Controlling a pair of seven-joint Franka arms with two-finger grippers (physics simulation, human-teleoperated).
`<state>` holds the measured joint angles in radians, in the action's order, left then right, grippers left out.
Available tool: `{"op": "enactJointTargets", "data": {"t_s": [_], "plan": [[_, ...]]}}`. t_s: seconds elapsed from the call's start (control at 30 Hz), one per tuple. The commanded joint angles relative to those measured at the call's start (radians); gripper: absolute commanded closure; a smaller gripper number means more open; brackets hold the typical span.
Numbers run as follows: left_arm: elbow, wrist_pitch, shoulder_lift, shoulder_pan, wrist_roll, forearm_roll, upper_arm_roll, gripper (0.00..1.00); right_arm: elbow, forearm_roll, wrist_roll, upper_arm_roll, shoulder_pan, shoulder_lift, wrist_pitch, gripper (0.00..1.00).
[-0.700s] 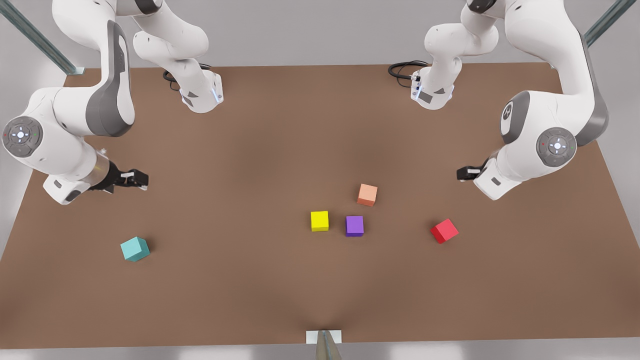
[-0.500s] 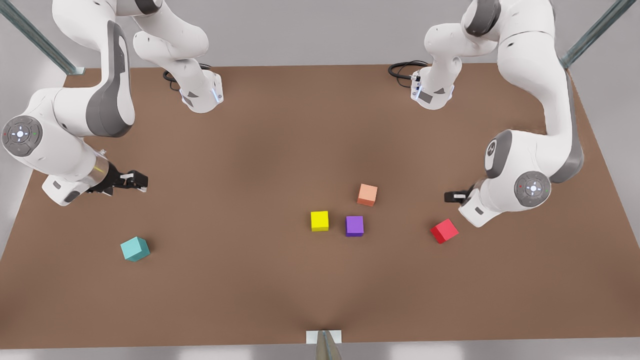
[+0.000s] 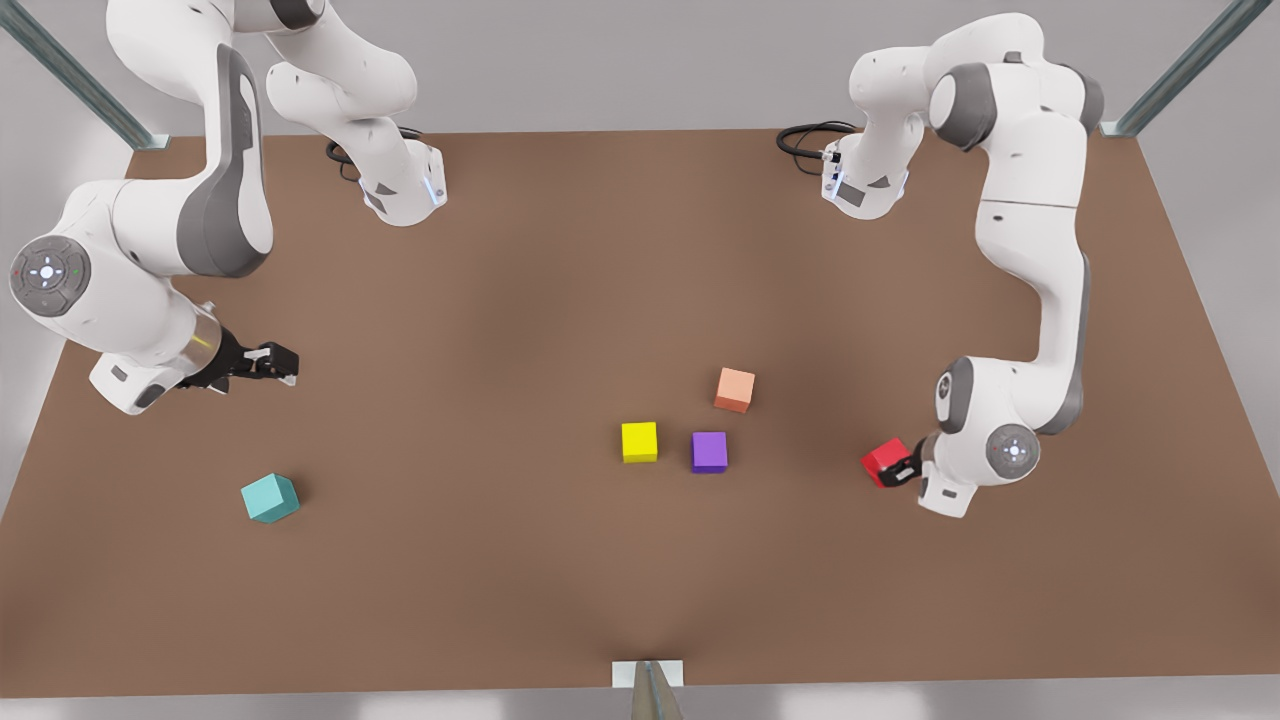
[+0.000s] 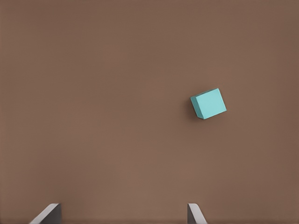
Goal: Pick up red wooden cube and pass to hand red wooden cube and place in blue wooden cube
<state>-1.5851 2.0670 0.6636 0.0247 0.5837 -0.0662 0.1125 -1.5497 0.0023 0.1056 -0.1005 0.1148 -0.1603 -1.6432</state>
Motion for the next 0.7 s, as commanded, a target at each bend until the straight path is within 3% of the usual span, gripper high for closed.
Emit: {"op": "enactJointTargets", "data": {"t_s": [0.0,0.33,0.67], "plan": [[-0.003,0.085,0.005,0.001,0.389,0.003,-0.002,0.0,0.0,0.001,0.014,0.001,0.0,0.001,0.0,0.0],[-0.027,0.15,0.059,-0.005,0.318,-0.007,0.003,0.0,0.0,-0.001,0.014,0.001,0.0,0.001,0.003,0.0],[-0.038,0.133,0.079,-0.005,-0.108,-0.004,0.006,0.0,-0.007,-0.001,0.016,0.001,0.0,0.001,0.003,0.0]]}}
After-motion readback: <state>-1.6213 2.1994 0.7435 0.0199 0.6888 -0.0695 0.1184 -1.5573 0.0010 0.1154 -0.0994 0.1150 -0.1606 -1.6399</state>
